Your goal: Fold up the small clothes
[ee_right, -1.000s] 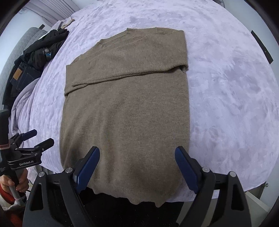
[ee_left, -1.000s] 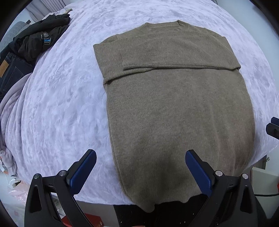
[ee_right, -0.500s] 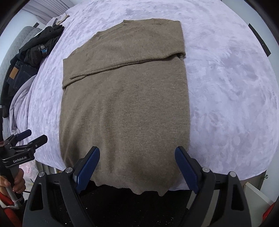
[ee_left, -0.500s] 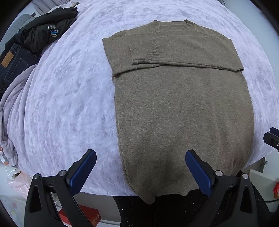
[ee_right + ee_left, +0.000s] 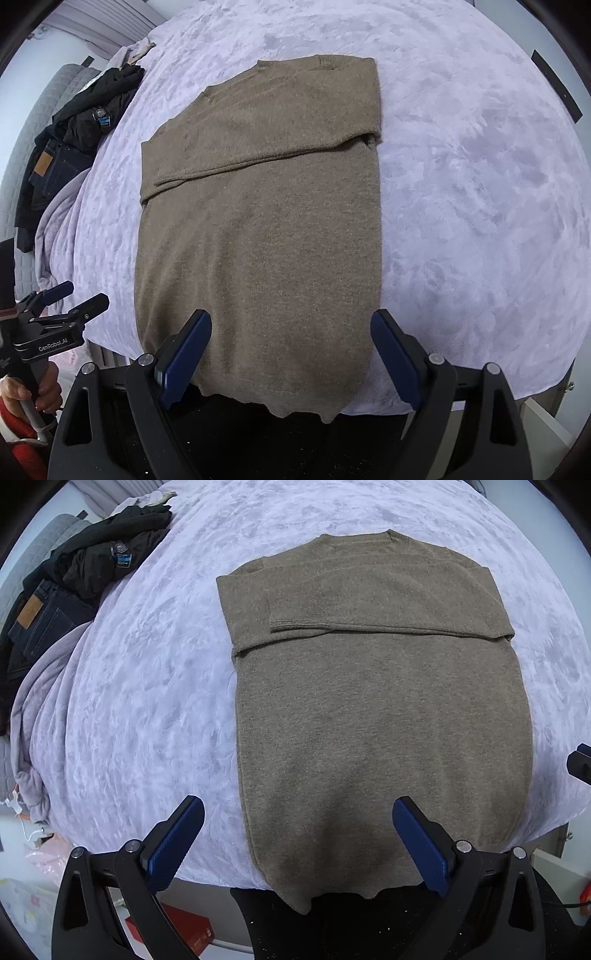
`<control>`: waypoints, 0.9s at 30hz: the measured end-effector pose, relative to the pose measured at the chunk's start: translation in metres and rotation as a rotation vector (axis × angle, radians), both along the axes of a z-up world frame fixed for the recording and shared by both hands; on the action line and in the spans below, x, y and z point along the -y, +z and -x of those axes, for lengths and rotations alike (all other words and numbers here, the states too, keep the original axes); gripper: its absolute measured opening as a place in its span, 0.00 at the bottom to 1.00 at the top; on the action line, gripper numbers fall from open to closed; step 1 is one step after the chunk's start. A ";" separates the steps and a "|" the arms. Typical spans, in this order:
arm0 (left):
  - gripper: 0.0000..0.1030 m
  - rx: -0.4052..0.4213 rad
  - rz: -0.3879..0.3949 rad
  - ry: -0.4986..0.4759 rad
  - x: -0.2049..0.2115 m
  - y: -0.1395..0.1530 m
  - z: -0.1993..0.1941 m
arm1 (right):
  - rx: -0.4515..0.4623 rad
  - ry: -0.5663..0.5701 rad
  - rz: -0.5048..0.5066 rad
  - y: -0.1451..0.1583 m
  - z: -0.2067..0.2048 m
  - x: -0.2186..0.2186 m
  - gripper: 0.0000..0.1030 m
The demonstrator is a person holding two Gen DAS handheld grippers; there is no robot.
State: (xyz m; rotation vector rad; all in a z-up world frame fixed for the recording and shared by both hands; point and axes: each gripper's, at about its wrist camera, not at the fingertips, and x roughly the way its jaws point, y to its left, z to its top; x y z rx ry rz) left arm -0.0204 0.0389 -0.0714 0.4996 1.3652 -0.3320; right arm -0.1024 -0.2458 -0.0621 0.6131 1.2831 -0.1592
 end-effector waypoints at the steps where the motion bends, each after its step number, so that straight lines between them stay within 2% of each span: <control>1: 0.99 0.004 -0.003 0.015 0.000 0.001 0.002 | 0.003 0.006 -0.007 0.000 0.000 0.004 0.87; 7: 0.99 0.008 -0.026 0.134 -0.009 -0.002 0.017 | 0.003 0.073 -0.031 -0.011 -0.002 0.020 0.87; 13: 0.99 0.005 -0.053 0.183 -0.019 -0.006 0.030 | -0.002 0.101 -0.071 -0.024 -0.004 0.026 0.87; 19: 0.99 0.005 -0.033 0.187 -0.030 -0.011 0.030 | 0.009 0.104 -0.075 -0.024 -0.003 0.013 0.87; 27: 0.99 -0.049 0.032 0.111 -0.052 -0.036 0.034 | -0.024 0.062 -0.053 -0.034 0.015 -0.022 0.87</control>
